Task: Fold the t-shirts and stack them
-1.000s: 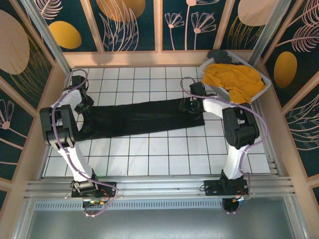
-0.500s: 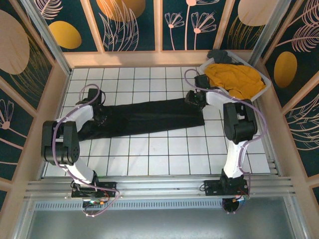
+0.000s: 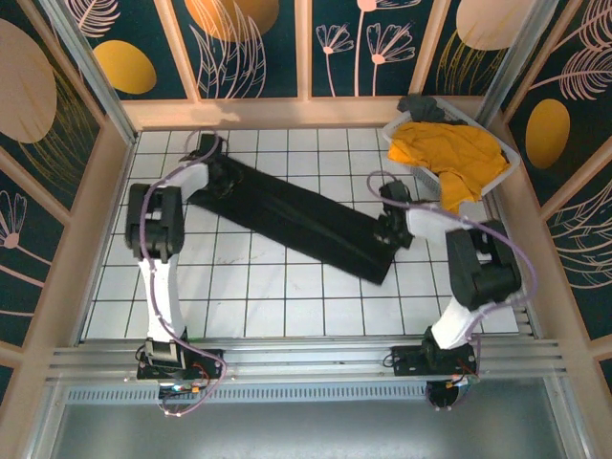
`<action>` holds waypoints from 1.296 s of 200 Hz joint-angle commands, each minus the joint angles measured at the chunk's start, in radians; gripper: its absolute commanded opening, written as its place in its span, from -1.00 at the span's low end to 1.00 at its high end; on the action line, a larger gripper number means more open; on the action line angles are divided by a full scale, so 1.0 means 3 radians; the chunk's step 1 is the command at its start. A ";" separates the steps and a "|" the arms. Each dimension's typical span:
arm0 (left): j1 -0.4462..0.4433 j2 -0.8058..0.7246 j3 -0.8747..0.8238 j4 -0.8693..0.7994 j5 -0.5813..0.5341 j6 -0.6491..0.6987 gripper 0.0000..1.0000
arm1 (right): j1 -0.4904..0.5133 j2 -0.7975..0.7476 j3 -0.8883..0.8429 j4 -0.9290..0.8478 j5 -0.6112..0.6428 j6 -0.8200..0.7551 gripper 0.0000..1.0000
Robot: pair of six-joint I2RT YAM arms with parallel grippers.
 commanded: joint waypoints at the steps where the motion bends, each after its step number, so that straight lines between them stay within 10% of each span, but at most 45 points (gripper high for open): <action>1: -0.0349 0.0616 0.0751 -0.0111 0.0334 -0.0040 -0.21 | 0.0505 -0.0490 -0.0552 -0.0275 -0.0379 0.0659 -0.54; 48: -0.0777 0.1484 0.1975 0.0367 0.0821 -0.0380 -0.22 | 0.1740 -0.0375 -0.0672 0.0621 -0.1277 0.1241 -0.46; 97: -0.0833 0.1400 0.2518 0.0494 0.0823 -0.0189 0.12 | 0.1916 -0.0327 0.0067 0.0212 -0.0730 0.1112 -0.04; 161: -0.0843 -0.0810 0.0048 0.0518 0.0613 0.0214 0.10 | 0.1913 -0.1422 -0.0579 -0.0563 -0.0228 0.1501 0.06; 259: -0.1327 -0.3021 -0.3333 -0.0824 0.1219 0.0829 -0.09 | 0.2565 -0.1000 -0.0772 -0.0232 -0.0828 0.1617 0.11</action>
